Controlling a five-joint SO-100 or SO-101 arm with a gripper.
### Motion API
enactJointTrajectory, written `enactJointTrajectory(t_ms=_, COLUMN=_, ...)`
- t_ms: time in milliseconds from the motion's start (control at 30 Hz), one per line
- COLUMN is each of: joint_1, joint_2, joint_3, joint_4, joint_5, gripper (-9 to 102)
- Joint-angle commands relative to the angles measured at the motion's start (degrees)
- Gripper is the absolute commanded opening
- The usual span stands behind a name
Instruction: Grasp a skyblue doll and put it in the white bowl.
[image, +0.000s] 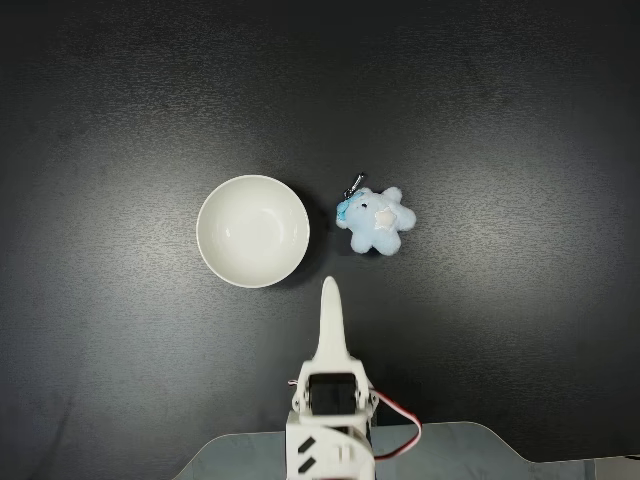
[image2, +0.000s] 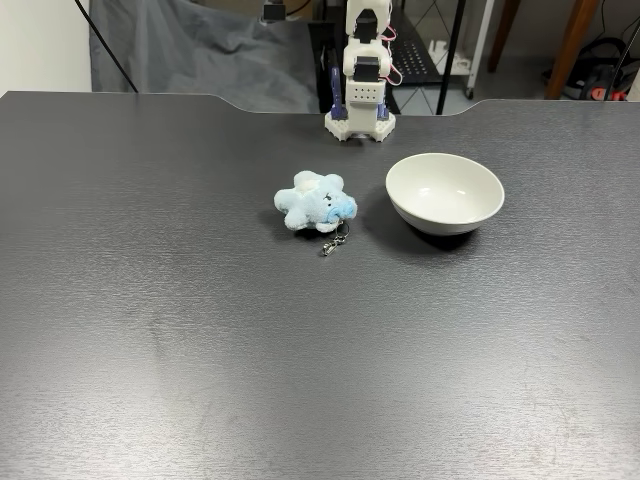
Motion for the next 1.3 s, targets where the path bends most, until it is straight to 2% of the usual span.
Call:
enactJointTrajectory(t_ms=0, joint_1=0.1, joint_2=-12.1, joint_3=-17.3, joint_4=-1.2, joint_5=0.4, gripper=-1)
enactJointTrajectory(t_ms=200, joint_1=0.4, joint_2=-30.6, joint_3=-42.6, joint_4=2.8, joint_5=0.4, gripper=-1)
enactJointTrajectory(t_ms=467, joint_1=2.1, joint_2=-43.4, joint_3=-59.3, joint_4=28.7, joint_5=-0.2, gripper=-1)
enactJointTrajectory(t_ms=667, joint_1=15.0, joint_2=-51.5, joint_3=-61.3, joint_4=41.3, joint_5=-0.3, gripper=-1)
enactJointTrajectory(t_ms=800, joint_1=25.7, joint_2=-59.9, joint_3=-61.1, joint_4=43.1, joint_5=-0.3, gripper=-1)
enactJointTrajectory(t_ms=933, joint_1=31.6, joint_2=-71.5, joint_3=-61.1, joint_4=43.1, joint_5=-0.4, gripper=-1)
enactJointTrajectory(t_ms=1267, joint_1=33.1, joint_2=-87.2, joint_3=-57.7, joint_4=43.1, joint_5=-0.4, gripper=-1)
